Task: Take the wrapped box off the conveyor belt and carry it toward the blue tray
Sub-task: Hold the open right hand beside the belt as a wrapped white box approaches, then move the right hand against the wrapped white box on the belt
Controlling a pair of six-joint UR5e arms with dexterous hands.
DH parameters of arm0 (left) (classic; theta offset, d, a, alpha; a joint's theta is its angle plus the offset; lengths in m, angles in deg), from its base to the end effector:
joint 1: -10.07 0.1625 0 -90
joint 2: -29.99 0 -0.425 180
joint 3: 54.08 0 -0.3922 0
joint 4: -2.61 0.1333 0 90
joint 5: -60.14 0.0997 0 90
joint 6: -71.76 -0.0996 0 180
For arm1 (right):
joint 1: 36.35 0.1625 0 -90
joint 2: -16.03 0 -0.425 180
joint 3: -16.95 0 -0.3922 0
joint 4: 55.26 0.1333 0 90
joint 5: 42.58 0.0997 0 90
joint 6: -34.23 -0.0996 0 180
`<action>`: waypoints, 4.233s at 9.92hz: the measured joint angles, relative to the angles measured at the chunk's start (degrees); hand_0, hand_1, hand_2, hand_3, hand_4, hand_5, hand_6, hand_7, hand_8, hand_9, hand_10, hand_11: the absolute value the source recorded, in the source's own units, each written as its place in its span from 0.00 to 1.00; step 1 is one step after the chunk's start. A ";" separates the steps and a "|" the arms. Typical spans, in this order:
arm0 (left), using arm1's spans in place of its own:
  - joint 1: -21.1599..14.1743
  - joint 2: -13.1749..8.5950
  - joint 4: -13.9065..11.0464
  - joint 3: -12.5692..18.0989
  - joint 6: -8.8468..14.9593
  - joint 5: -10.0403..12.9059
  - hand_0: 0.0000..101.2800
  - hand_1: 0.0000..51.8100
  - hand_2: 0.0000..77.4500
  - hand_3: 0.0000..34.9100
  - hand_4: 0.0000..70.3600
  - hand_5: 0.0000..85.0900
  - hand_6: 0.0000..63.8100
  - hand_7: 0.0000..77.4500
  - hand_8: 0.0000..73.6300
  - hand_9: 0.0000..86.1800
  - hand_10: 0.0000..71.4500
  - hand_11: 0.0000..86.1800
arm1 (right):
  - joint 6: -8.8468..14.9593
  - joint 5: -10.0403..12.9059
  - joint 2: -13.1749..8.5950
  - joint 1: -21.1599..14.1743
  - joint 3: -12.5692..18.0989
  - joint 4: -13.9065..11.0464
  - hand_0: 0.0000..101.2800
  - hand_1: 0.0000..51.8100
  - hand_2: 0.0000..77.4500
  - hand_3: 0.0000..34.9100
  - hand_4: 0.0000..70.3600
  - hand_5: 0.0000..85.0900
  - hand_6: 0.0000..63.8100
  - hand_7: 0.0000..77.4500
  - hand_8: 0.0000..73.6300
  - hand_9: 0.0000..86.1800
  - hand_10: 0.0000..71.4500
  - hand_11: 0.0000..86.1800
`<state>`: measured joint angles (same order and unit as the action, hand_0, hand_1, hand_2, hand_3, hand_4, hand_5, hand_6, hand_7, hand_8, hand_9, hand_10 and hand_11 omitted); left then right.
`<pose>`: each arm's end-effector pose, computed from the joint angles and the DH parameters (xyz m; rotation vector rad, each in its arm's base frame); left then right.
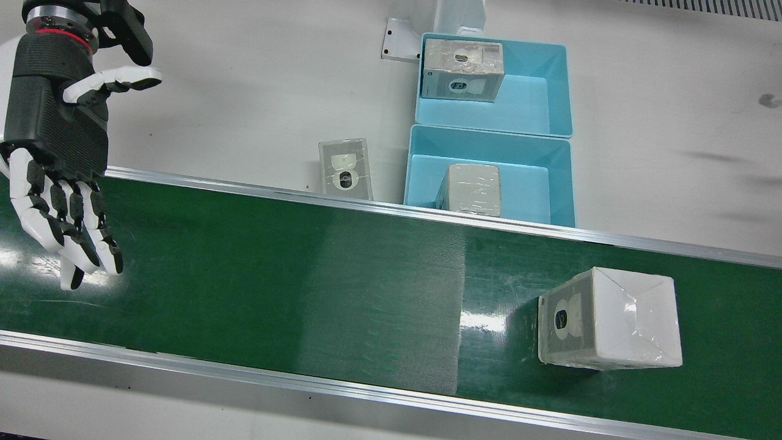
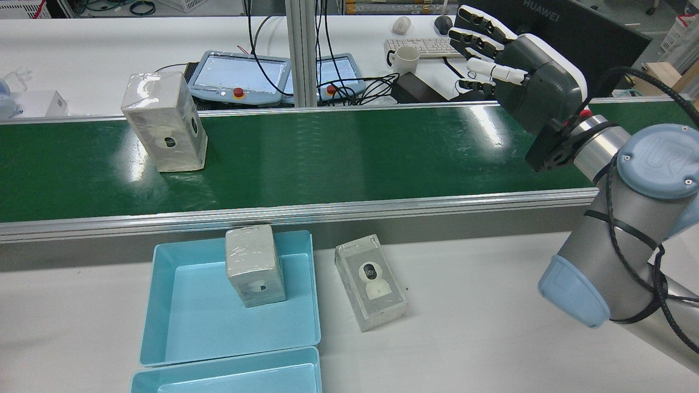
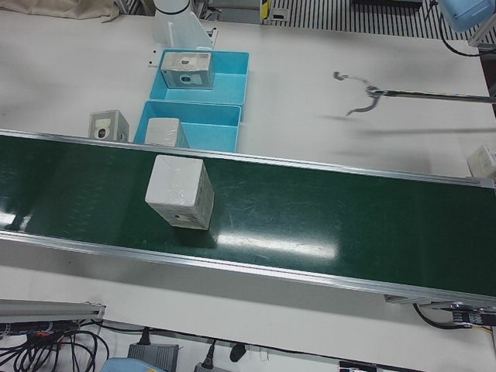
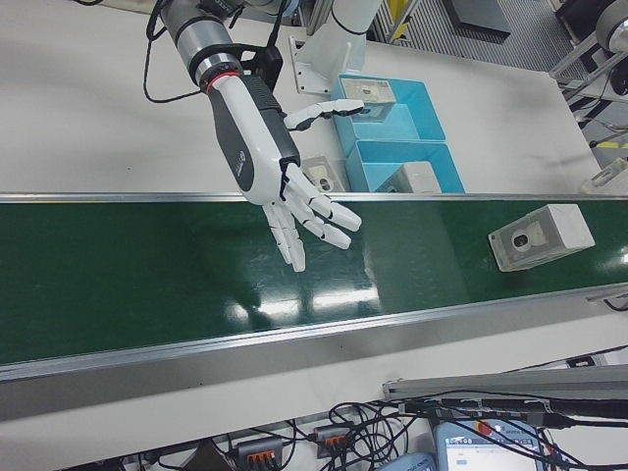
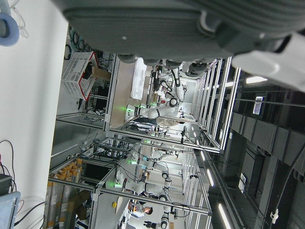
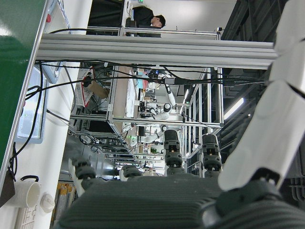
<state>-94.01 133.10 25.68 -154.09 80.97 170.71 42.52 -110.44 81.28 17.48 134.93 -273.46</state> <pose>-0.2293 -0.5100 0.5220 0.3000 -2.1785 2.1967 -0.1747 -0.5285 0.3097 -0.2173 -2.3285 1.8276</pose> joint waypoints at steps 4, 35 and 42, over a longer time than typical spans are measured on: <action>0.00 0.00 0.00 0.00 0.00 0.00 0.00 0.00 0.01 0.00 0.00 0.01 0.00 0.01 0.01 0.00 0.01 0.00 | 0.07 -0.14 0.10 -0.60 -0.42 0.72 0.38 0.16 0.18 0.86 0.09 0.15 0.00 0.21 0.00 0.03 0.08 0.09; 0.00 0.00 0.00 0.00 0.00 0.00 0.00 0.00 0.01 0.00 0.00 0.01 0.00 0.01 0.01 0.00 0.01 0.00 | 0.55 0.18 -7.86 -5.29 -16.32 9.46 0.45 0.27 0.25 0.87 0.12 0.17 0.00 0.23 0.00 0.04 0.07 0.10; 0.00 0.00 0.00 0.00 0.00 0.00 0.00 0.00 0.01 0.00 0.00 0.01 0.00 0.01 0.01 0.00 0.01 0.00 | 0.41 0.36 -9.25 -5.53 -18.60 9.54 0.45 0.27 0.25 0.87 0.12 0.17 0.00 0.23 0.00 0.04 0.07 0.10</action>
<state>-94.01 133.10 25.68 -154.09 80.97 170.71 42.93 -110.08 72.03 11.95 116.33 -263.92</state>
